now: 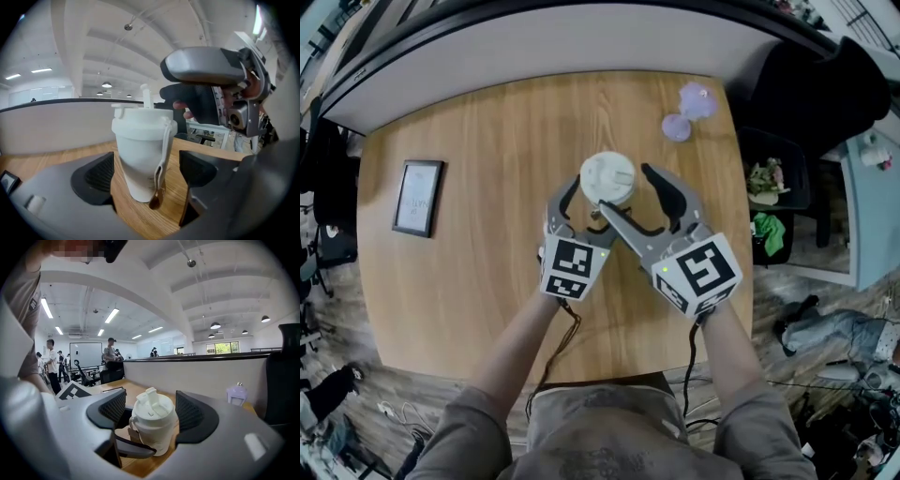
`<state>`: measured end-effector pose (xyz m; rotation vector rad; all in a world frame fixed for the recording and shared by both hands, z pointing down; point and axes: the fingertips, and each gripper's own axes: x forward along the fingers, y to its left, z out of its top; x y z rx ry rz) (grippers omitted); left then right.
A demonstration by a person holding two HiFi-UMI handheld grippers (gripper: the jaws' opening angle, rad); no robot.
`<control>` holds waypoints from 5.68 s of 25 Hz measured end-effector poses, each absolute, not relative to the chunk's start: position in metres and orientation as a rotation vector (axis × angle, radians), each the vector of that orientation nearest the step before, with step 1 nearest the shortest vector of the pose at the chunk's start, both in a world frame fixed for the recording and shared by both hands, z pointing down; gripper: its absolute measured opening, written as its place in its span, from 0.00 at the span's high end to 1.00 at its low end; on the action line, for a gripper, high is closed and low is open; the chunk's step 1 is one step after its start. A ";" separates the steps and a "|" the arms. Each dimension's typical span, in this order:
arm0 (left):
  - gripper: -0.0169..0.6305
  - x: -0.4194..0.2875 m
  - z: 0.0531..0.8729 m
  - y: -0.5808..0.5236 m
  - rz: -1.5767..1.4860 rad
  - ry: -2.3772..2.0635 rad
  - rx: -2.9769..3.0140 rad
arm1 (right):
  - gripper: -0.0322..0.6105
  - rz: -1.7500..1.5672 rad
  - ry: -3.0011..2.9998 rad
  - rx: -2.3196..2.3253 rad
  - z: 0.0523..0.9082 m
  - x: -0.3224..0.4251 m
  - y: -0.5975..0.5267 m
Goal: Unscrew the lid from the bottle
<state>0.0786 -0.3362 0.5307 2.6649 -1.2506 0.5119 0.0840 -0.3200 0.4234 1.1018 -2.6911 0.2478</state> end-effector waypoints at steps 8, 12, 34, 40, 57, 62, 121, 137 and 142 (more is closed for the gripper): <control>0.30 0.089 0.551 -0.344 0.412 -1.155 2.782 | 0.35 0.253 -2.765 1.015 0.439 0.073 -0.332; 0.31 0.091 0.557 -0.346 0.371 -1.123 2.840 | 0.34 0.226 -2.772 0.980 0.446 0.071 -0.337; 0.41 0.091 0.560 -0.347 0.311 -0.897 2.967 | 0.36 0.146 -2.838 0.462 0.459 0.065 -0.336; 0.41 0.093 0.560 -0.342 0.321 -0.732 3.021 | 0.36 0.148 -2.860 0.138 0.458 0.066 -0.330; 0.41 0.092 0.560 -0.343 0.305 -0.808 3.000 | 0.19 0.100 -2.696 1.035 0.462 0.051 -0.346; 0.41 0.090 0.559 -0.342 0.273 -0.878 2.931 | 0.19 0.073 -2.567 1.306 0.465 0.050 -0.357; 0.41 0.090 0.561 -0.341 0.268 -0.787 2.964 | 0.16 0.153 -2.746 0.860 0.478 0.038 -0.353; 0.41 0.098 0.563 -0.344 0.340 -0.678 2.969 | 0.16 0.115 -2.942 0.345 0.460 0.041 -0.341; 0.39 0.093 0.568 -0.344 0.440 -0.746 2.932 | 0.16 0.057 -2.914 0.420 0.447 0.038 -0.338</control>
